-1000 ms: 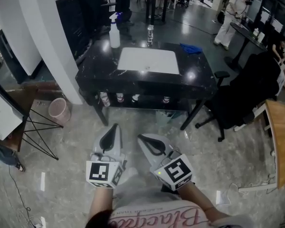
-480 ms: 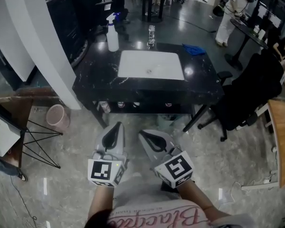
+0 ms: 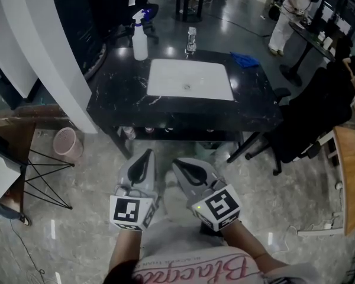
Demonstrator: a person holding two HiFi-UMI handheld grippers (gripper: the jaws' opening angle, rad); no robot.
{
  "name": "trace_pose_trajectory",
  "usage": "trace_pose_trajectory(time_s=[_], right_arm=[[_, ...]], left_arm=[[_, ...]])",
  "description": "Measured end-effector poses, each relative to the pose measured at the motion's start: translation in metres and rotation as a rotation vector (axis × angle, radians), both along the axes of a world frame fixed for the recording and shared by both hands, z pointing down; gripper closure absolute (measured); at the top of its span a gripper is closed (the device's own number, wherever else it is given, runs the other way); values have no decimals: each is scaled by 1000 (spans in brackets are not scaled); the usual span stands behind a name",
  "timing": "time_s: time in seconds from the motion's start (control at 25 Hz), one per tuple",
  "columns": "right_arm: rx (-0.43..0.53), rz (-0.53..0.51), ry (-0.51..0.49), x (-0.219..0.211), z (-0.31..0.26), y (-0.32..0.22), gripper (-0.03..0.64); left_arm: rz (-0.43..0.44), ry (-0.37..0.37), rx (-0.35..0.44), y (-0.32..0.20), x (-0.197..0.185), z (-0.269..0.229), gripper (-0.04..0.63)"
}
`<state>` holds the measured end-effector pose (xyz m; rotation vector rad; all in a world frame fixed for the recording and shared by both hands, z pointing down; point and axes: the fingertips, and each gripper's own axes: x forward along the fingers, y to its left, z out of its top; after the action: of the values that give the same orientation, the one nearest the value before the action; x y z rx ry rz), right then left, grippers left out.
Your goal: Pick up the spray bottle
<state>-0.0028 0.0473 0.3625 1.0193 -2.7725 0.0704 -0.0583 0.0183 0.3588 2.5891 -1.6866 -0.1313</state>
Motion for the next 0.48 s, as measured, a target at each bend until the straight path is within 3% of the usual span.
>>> trace_pose_trajectory(time_s=[0.48], right_arm=[[-2, -30, -23, -26, 5, -95, 615]], left_arm=[[-9, -23, -35, -83, -14, 14, 597]])
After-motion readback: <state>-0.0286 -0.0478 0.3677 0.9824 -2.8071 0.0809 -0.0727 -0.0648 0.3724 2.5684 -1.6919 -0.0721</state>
